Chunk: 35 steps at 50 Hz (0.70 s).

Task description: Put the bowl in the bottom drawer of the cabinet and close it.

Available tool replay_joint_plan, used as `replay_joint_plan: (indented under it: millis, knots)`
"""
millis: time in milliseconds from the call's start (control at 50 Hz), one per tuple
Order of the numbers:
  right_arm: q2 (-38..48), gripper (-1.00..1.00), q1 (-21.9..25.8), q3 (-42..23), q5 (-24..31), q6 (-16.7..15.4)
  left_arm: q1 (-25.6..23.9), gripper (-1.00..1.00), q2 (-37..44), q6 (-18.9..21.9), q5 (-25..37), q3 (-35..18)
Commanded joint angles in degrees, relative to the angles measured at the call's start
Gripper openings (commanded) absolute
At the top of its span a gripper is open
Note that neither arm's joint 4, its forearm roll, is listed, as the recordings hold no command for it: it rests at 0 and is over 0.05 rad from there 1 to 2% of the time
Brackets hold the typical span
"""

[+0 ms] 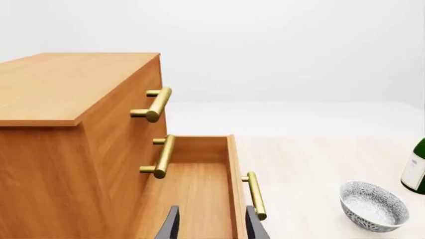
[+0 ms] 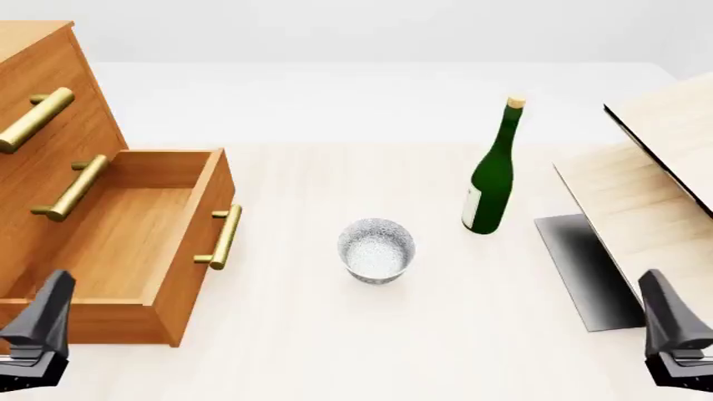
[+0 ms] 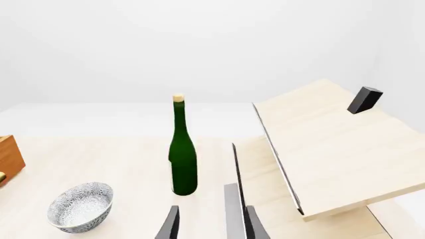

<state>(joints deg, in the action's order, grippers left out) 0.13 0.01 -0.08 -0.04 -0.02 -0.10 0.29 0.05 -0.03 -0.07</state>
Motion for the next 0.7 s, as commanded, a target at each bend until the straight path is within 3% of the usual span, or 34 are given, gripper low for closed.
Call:
replay_joint_plan:
  millis: [20,500,560,700]
  knots:
    - [0.3,1.00,0.0,-0.2,-0.1,0.0,-0.3,1.00,0.7,0.3,0.0,-0.1]
    - [0.3,1.00,0.0,-0.2,-0.1,0.0,-2.2,1.00,1.5,-0.2,5.9,-5.6]
    - [0.3,1.00,0.0,-0.2,-0.1,0.0,-3.3,1.00,5.6,-3.3,5.6,-6.4]
    - [0.3,1.00,0.1,-0.2,-0.1,0.0,-4.9,1.00,4.7,-1.3,8.6,-9.0]
